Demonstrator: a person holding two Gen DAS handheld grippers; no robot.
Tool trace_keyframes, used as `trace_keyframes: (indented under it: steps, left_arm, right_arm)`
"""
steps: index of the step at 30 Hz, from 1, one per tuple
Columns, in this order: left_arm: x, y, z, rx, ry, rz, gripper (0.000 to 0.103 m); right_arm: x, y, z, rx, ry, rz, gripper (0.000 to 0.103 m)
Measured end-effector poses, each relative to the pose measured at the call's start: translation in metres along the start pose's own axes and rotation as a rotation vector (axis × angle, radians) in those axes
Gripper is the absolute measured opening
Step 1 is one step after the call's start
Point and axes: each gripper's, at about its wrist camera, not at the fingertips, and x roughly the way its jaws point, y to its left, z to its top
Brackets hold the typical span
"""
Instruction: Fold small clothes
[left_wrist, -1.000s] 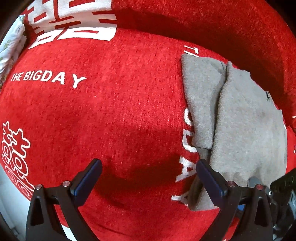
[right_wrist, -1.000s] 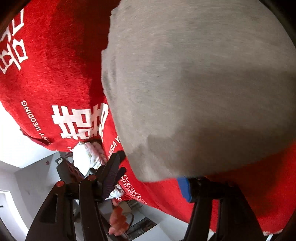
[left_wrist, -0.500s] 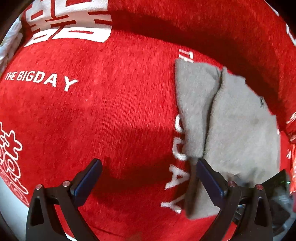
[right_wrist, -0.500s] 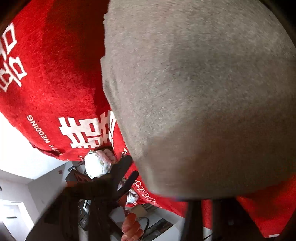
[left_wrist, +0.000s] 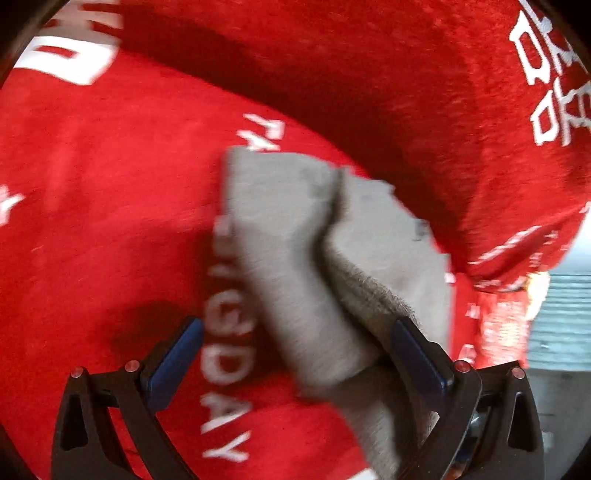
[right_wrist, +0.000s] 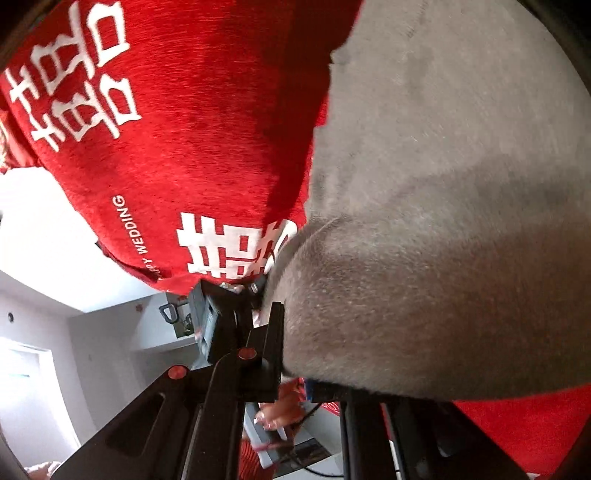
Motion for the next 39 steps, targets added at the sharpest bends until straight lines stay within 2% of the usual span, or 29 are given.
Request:
trace_keyframes:
  steps: [2,4,10,16,19,22,26,30,32,34,39]
  left_arm:
    - [0.01,-0.004,0.009,-0.019,0.025,-0.089,0.102]
    - [0.021,-0.009,0.014,-0.035,0.053,-0.137,0.102]
    - [0.038,-0.026,0.01,0.003,0.106,-0.108,0.102]
    - [0.026,0.001,0.007,-0.088,0.085,-0.146,0.102]
    - [0.034,0.001,0.007,-0.056,0.116,-0.085,0.102]
    - [0.042,-0.016,0.003,0.037,0.127,-0.016,0.102]
    - [0.053,-0.036,0.003,0.071,0.145,0.002,0.102]
    - [0.049,-0.061,0.004,0.14,0.14,-0.024,0.102]
    - [0.052,-0.074,0.004,0.187,0.14,-0.005,0.102]
    - [0.059,-0.076,0.005,0.207,0.154,0.048,0.102]
    - [0.072,-0.079,-0.001,0.264,0.171,0.199,0.101]
  right_arm:
    - [0.001,0.001,-0.001,-0.005,0.009,-0.008,0.01]
    - [0.003,-0.001,-0.003,-0.007,0.02,-0.018,0.01]
    - [0.006,-0.016,-0.011,0.004,0.065,-0.07,0.009]
    - [0.021,-0.03,-0.019,-0.031,0.16,-0.164,0.009]
    - [0.029,-0.035,-0.026,-0.059,0.214,-0.223,0.01]
    - [0.027,-0.037,-0.029,-0.069,0.25,-0.248,0.01]
    - [0.012,-0.031,-0.026,-0.101,0.286,-0.266,0.013]
    - [-0.018,-0.026,-0.02,-0.149,0.308,-0.275,0.013]
    - [-0.036,-0.022,-0.011,-0.172,0.292,-0.282,0.013]
    - [-0.055,-0.014,0.001,-0.206,0.246,-0.313,0.013]
    - [-0.092,-0.005,0.046,-0.249,0.065,-0.453,0.013]
